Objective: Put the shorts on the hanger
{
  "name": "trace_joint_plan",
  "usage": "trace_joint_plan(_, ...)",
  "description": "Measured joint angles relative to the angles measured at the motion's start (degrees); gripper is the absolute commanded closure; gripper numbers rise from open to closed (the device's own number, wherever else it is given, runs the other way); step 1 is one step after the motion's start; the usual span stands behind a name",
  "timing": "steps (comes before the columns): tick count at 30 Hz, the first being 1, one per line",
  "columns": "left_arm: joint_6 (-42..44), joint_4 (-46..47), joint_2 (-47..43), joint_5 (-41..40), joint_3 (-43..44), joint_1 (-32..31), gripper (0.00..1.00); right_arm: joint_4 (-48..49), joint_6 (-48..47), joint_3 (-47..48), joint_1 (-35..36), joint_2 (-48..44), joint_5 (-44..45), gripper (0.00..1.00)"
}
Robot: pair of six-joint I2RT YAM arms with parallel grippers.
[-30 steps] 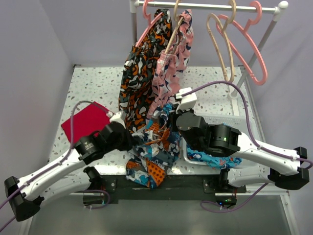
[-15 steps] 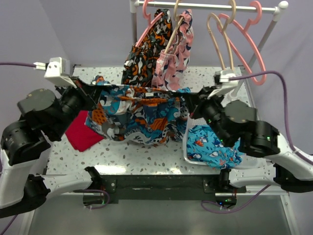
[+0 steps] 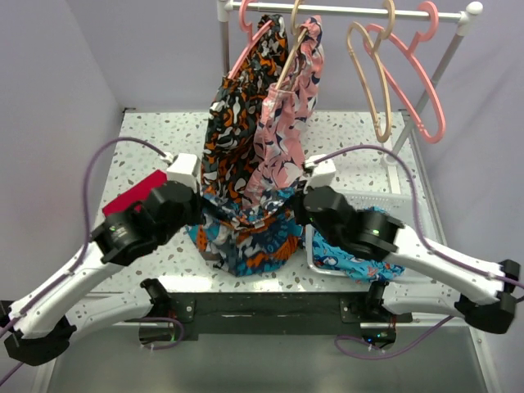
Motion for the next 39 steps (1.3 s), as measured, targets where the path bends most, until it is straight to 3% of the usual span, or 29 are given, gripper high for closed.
trace_joint_plan(4, -2.6, 4.7, -1.2, 3.2, -13.4, 1.8, 1.0, 0.1, 2.7, -9.7, -7.9, 4.9, -8.8, 1.0)
trace_joint_plan(7, -3.9, 9.5, -1.0, 7.3, -20.3, 5.4, 1.0, 0.9, 3.5, -9.9, -8.3, 6.4, -11.7, 1.0)
trace_joint_plan(9, -4.2, 11.9, -0.7, 9.7, -23.4, 7.7, 1.0, 1.7, 3.5, -9.7, -8.3, 6.7, -13.3, 0.94)
trace_joint_plan(13, -4.2, 15.5, 1.1, 13.6, -25.9, 9.4, 1.0, 1.5, 2.6, -7.6, -8.3, 8.0, -16.7, 0.67)
trace_joint_plan(14, -4.2, 16.3, 1.7, 14.4, -25.9, 9.4, 1.0, 1.4, 1.9, -6.5, -8.3, 8.3, -17.7, 0.55)
trace_joint_plan(17, -4.1, 18.4, 3.1, 16.0, -25.8, 9.4, 0.99, 0.1, -0.6, -2.3, -8.3, 8.0, -20.4, 0.4)
trace_joint_plan(23, -4.0, 19.3, 5.6, 17.3, -23.5, 10.1, 0.99, -1.2, -6.3, 7.7, -8.2, 0.5, -21.2, 0.35)
trace_joint_plan(27, -4.0, 20.0, 7.0, 18.1, -23.0, 10.2, 0.99, -2.0, -10.5, 18.5, -8.2, -1.4, -15.4, 0.36)
trace_joint_plan(30, -4.0, 20.1, 7.3, 18.8, -22.9, 10.2, 0.99, -2.0, -14.9, 28.7, -8.5, 1.5, -9.6, 0.36)
trace_joint_plan(34, -4.0, 20.0, 7.3, 18.8, -22.7, 10.2, 0.99, -3.9, -19.5, 44.0, -13.9, 9.7, -6.3, 0.39)
trace_joint_plan(39, -3.8, 19.8, 7.2, 18.8, -20.9, 10.3, 0.98, -6.9, -20.9, 50.1, -24.8, 17.6, -6.0, 0.39)
